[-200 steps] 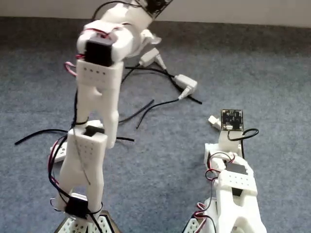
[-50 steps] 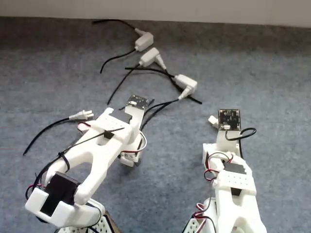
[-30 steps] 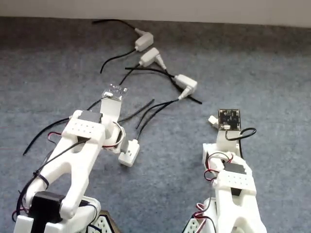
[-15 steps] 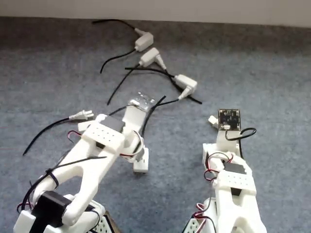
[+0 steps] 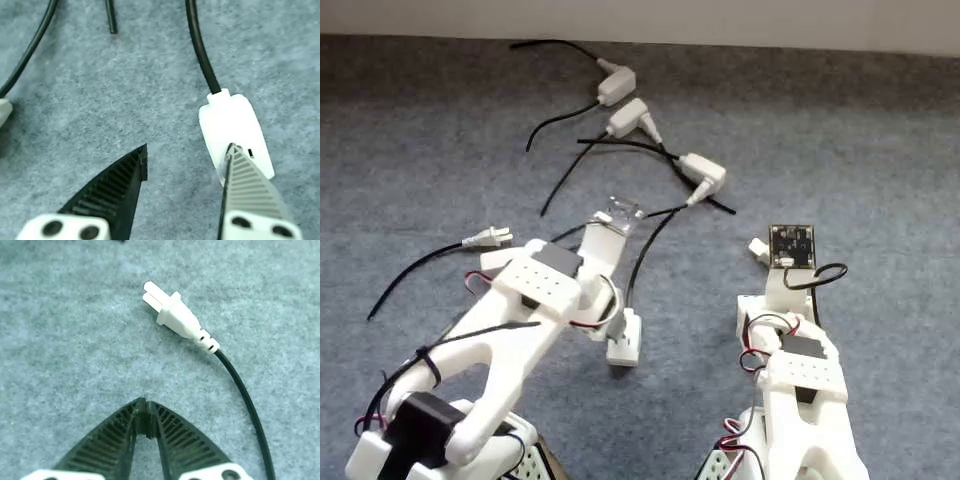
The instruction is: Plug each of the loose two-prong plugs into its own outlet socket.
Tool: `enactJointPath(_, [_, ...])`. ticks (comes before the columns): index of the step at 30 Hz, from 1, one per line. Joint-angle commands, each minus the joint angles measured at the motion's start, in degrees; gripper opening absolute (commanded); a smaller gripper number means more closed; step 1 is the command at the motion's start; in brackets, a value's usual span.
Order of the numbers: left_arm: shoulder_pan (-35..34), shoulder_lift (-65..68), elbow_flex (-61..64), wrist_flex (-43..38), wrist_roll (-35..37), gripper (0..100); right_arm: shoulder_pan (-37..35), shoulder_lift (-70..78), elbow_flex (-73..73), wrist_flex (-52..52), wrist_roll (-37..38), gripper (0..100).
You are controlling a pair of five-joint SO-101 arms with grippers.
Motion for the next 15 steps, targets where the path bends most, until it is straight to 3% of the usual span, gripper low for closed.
enactJointPath(1, [-7.78, 0.75, 1.45, -0.53, -5.98, 23, -0.31, -0.31, -0.13, -1.01, -0.26, 0.6])
enactJointPath(9, [-22.90, 0.31, 1.71, -3.96, -15.12, 23, -0.40, -0.31, -0.13, -1.01, -0.26, 0.6])
enactJointPath(12, [-25.54, 0.22, -0.40, -3.96, -15.56, 23, -0.40, -0.31, -0.13, -1.01, -0.26, 0.6])
enactJointPath(15, [-26.15, 0.22, -6.64, 1.05, -15.21, 23, -0.40, -0.31, -0.13, -1.01, -0.26, 0.6])
